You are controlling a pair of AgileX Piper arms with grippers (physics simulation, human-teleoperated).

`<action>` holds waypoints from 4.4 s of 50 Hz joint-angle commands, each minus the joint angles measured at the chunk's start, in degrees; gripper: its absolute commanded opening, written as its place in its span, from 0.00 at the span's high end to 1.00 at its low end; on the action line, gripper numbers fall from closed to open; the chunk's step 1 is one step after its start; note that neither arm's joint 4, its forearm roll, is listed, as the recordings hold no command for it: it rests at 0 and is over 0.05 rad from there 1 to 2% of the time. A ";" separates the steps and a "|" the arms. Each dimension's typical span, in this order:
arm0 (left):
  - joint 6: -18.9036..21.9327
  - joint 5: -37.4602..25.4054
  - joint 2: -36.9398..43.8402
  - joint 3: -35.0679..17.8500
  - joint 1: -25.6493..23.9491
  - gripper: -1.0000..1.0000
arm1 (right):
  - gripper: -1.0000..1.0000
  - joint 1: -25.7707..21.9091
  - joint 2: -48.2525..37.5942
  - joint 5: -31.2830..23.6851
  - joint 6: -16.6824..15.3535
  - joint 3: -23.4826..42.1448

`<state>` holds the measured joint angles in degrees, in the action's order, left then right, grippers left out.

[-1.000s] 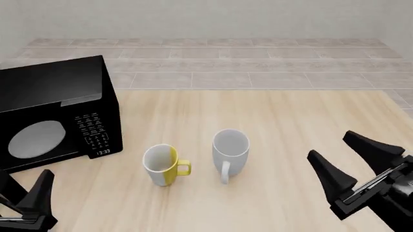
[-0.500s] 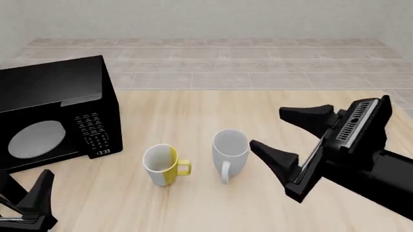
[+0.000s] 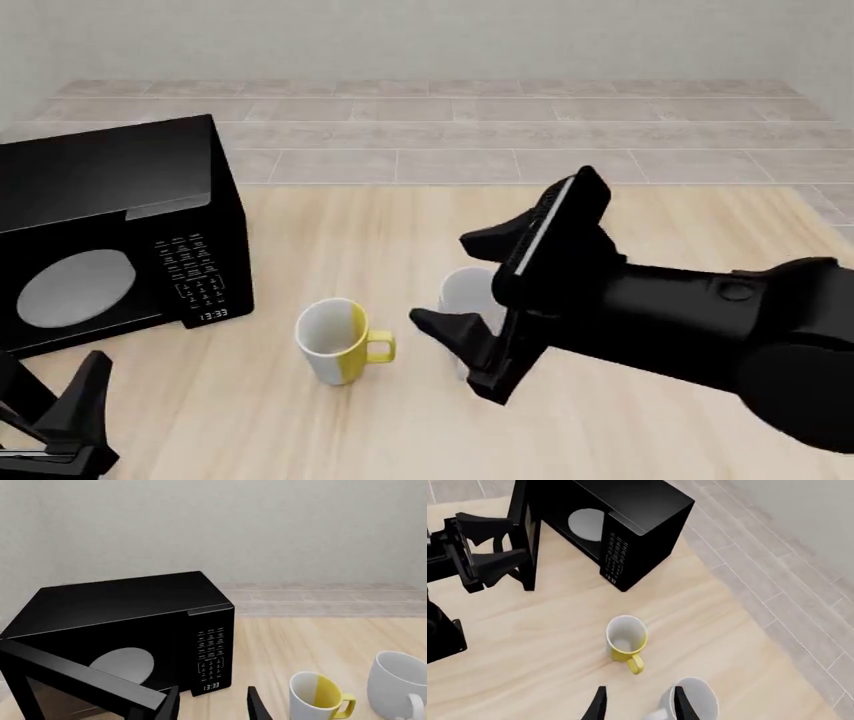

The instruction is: Put the yellow and white mug to the front of the white mug.

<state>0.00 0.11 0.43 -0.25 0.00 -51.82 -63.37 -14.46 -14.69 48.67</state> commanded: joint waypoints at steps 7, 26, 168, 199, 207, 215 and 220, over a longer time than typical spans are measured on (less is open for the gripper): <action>0.00 0.00 0.00 0.00 0.00 0.00 | 0.00 -0.08 -14.35 -6.36 -3.42 10.04; 0.00 0.00 0.00 0.00 0.00 0.00 | 0.00 3.46 -23.10 -10.55 -9.05 17.83; 0.00 0.00 0.00 0.00 0.00 0.00 | 0.00 2.84 -48.04 1.88 -1.36 16.91; 0.00 0.00 0.00 0.00 0.00 0.00 | 1.00 3.51 -43.42 0.52 -4.09 17.46; 0.00 0.00 0.00 0.00 0.00 0.00 | 1.00 3.88 -41.37 0.13 -4.74 18.22; 0.00 0.00 0.00 0.00 0.00 0.00 | 1.00 5.40 -38.91 -1.51 -5.88 19.90; 0.00 0.00 0.00 0.00 0.00 0.00 | 1.00 6.33 -37.11 -2.67 -6.33 21.19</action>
<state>0.00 0.11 0.43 -0.25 0.00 -46.87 -103.50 -15.53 -20.37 67.85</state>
